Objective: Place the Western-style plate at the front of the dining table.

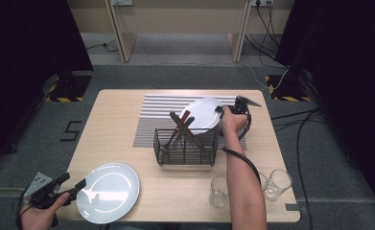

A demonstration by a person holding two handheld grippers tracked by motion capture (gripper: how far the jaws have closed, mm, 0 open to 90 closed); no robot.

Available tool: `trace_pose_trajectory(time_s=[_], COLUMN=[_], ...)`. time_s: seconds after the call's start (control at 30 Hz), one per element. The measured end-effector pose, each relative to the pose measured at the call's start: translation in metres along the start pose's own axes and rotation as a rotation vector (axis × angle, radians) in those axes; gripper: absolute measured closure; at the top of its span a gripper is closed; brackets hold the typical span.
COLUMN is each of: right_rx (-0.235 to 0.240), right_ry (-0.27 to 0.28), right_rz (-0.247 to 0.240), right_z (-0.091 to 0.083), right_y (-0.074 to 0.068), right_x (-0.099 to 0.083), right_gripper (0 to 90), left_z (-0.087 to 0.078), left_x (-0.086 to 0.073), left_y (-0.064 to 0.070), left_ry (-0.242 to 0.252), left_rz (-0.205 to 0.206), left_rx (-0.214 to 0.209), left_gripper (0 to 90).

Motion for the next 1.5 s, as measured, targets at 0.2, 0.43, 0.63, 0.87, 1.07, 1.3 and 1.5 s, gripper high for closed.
trace_pose_trajectory(time_s=[0.2, 0.43, 0.63, 0.87, 1.07, 1.3, 1.5], right_rx=[0.004, 0.008, 0.010, 0.007, -0.025, -0.046, -0.073], right_ry=[-0.001, 0.000, -0.004, -0.009, -0.022, -0.039, -0.060], right_rz=[0.012, 0.023, 0.032, 0.029, 0.013, 0.004, -0.023], right_z=[0.001, 0.002, 0.002, 0.002, 0.002, 0.004, 0.005], right_y=[0.001, 0.003, 0.005, 0.006, 0.010, 0.014, 0.016], right_x=[-0.001, -0.002, -0.003, -0.004, -0.006, -0.008, -0.009], right_gripper=[84.7, 84.8, 84.6, 83.9, 81.6, 79.0, 74.9], left_z=[0.000, 0.000, 0.000, 0.000, 0.000, 0.001, 0.001], left_x=[0.000, -0.001, 0.000, 0.000, 0.000, 0.000, 0.000], left_y=[0.000, 0.000, 0.000, 0.001, 0.001, 0.001, 0.001], left_ry=[-0.003, -0.003, -0.002, 0.000, 0.000, -0.001, -0.001], left_rz=[-0.002, -0.002, -0.001, -0.001, 0.000, 0.000, -0.001], left_rx=[0.000, -0.002, 0.000, -0.001, -0.002, -0.003, -0.003], left_gripper=[20.0, 20.1, 20.1, 20.0, 20.0, 20.0, 20.0])
Point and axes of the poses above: each handheld gripper's, and its own axes: z roughly forward along the jaws, x roughly out of its top, y roughly to its right, the point moved 5 cm from there along z, roughly forward along the jaws, and after that the axes turned 14 degrees about -z, right-handed, at the moved point
